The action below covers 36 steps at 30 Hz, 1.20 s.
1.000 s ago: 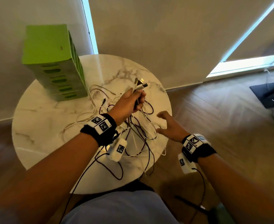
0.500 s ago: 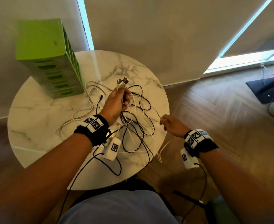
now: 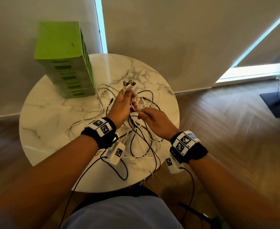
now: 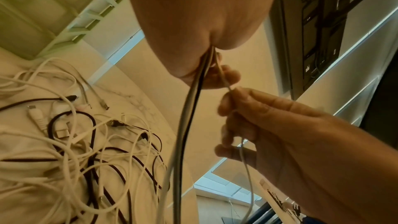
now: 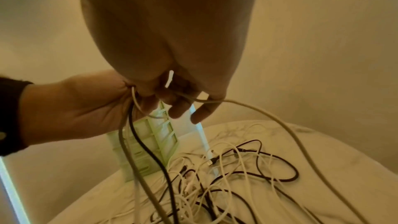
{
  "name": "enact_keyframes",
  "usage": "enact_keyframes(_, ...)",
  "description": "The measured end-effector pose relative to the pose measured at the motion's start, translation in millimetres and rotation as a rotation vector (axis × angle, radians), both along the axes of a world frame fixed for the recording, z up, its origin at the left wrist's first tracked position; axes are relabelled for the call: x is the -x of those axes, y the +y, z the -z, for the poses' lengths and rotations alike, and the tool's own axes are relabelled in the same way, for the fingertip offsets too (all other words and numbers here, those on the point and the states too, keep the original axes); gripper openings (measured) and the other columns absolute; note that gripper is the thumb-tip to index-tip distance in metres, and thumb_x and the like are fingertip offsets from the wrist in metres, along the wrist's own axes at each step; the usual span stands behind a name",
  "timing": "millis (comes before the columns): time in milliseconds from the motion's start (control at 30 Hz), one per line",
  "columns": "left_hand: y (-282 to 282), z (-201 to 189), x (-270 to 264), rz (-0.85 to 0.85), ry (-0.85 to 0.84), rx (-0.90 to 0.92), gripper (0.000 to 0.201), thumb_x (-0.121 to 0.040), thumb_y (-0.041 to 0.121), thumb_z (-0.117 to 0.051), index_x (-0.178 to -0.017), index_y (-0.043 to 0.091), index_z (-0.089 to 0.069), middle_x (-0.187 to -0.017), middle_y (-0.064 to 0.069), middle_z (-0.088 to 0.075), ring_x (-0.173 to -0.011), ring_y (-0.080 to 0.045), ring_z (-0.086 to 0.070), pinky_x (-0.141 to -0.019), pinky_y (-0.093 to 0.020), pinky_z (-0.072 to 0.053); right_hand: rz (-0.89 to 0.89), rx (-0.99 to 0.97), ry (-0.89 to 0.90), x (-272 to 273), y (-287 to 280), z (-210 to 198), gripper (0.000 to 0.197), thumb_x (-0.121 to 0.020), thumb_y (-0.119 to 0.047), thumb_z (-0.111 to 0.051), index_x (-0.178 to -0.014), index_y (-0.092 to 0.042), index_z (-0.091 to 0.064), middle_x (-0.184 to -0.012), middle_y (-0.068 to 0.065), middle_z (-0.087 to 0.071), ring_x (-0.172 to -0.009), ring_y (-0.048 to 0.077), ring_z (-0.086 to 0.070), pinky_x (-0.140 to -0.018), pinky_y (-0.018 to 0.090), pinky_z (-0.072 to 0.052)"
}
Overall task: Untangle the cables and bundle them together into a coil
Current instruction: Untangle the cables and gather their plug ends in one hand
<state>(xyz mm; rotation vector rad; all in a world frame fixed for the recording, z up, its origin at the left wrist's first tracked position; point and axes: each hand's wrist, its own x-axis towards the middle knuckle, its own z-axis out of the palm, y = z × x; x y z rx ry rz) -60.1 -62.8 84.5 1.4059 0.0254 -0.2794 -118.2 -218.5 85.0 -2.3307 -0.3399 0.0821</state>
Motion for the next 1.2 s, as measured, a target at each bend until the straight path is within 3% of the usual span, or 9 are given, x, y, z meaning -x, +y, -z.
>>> enact_keyframes(167,11,-1,-7,-0.052,0.066,-0.015,0.034,-0.109,0.038,-0.035,-0.087,0.014,-0.047,-0.057,0.010,-0.042,-0.045,-0.007,-0.037,-0.044,-0.021,-0.034,0.205,-0.087,0.087,-3,-35,9,0.026,-0.108,-0.023,-0.043,-0.096,-0.010,-0.061,-0.092,0.005,-0.067,-0.081,0.017,-0.063,-0.078,0.027,-0.047)
enact_keyframes(333,18,-11,-13,0.004,0.207,0.251,0.034,-0.108,0.030,-0.041,-0.079,0.015,-0.046,-0.053,0.007,-0.031,-0.044,-0.007,-0.025,-0.043,-0.022,-0.022,0.185,0.480,0.645,2,-79,44,0.039,-0.105,-0.032,-0.043,-0.132,-0.008,-0.055,-0.140,0.018,-0.055,-0.129,0.034,-0.051,-0.107,0.041,-0.041)
enact_keyframes(500,9,-30,-3,0.192,0.275,0.357,0.032,-0.105,0.023,-0.036,-0.073,0.018,-0.039,-0.060,0.004,-0.027,-0.051,-0.010,-0.023,-0.051,-0.026,-0.022,-0.075,0.064,0.565,3,-30,14,0.086,-0.093,-0.033,-0.070,-0.160,-0.023,-0.017,-0.167,-0.004,-0.012,-0.152,0.010,-0.013,-0.121,0.027,-0.016)
enact_keyframes(600,6,-39,3,0.336,0.266,0.375,0.033,-0.104,0.028,-0.035,-0.072,0.020,-0.034,-0.064,0.003,-0.026,-0.059,-0.014,-0.017,-0.056,-0.028,-0.026,-0.196,-0.068,0.554,-2,11,2,0.061,-0.091,-0.035,-0.072,-0.146,-0.023,-0.047,-0.146,-0.013,-0.048,-0.132,0.001,-0.045,-0.110,0.022,-0.034)
enact_keyframes(667,9,-45,4,0.429,0.273,0.350,0.035,-0.105,0.031,-0.036,-0.071,0.020,-0.035,-0.062,0.004,-0.028,-0.058,-0.014,-0.021,-0.056,-0.028,-0.029,-0.243,-0.082,0.628,-2,24,4,0.016,-0.095,-0.032,-0.068,-0.106,-0.023,-0.074,-0.110,-0.006,-0.073,-0.108,0.010,-0.065,-0.100,0.030,-0.046)
enact_keyframes(767,27,-54,3,0.529,0.302,0.298,0.036,-0.104,0.032,-0.038,-0.072,0.018,-0.040,-0.057,0.005,-0.030,-0.054,-0.014,-0.032,-0.059,-0.030,-0.036,-0.265,-0.139,0.921,5,13,15,0.038,-0.097,-0.017,-0.063,-0.060,-0.021,-0.070,-0.068,0.008,-0.070,-0.082,0.029,-0.073,-0.089,0.037,-0.054)
enact_keyframes(867,54,-59,-6,0.588,0.327,0.285,0.031,-0.102,0.032,-0.041,-0.077,0.016,-0.048,-0.058,0.004,-0.038,-0.061,-0.019,-0.046,-0.076,-0.036,-0.047,-0.190,0.065,1.038,12,-24,22,0.034,-0.095,-0.022,-0.068,-0.063,-0.012,-0.061,-0.057,0.011,-0.058,-0.059,0.020,-0.066,-0.069,0.031,-0.054)
enact_keyframes(967,73,-62,-16,0.499,0.342,0.330,0.028,-0.101,0.030,-0.042,-0.078,0.016,-0.049,-0.058,0.004,-0.035,-0.058,-0.016,-0.042,-0.084,-0.037,-0.053,-0.057,0.369,0.849,8,-70,36,0.039,-0.092,-0.042,-0.069,-0.074,-0.008,-0.065,-0.065,0.010,-0.060,-0.058,0.018,-0.055,-0.066,0.029,-0.045)
enact_keyframes(1200,74,-58,-40,0.002,0.153,0.542,0.023,-0.106,0.026,-0.041,-0.083,0.024,-0.047,-0.067,0.005,-0.032,-0.061,-0.012,-0.036,-0.075,-0.031,-0.042,0.205,0.024,0.179,0,-77,34,0.032,-0.091,-0.044,-0.068,-0.092,-0.016,-0.052,-0.073,-0.003,-0.047,-0.064,0.010,-0.043,-0.066,0.032,-0.039)
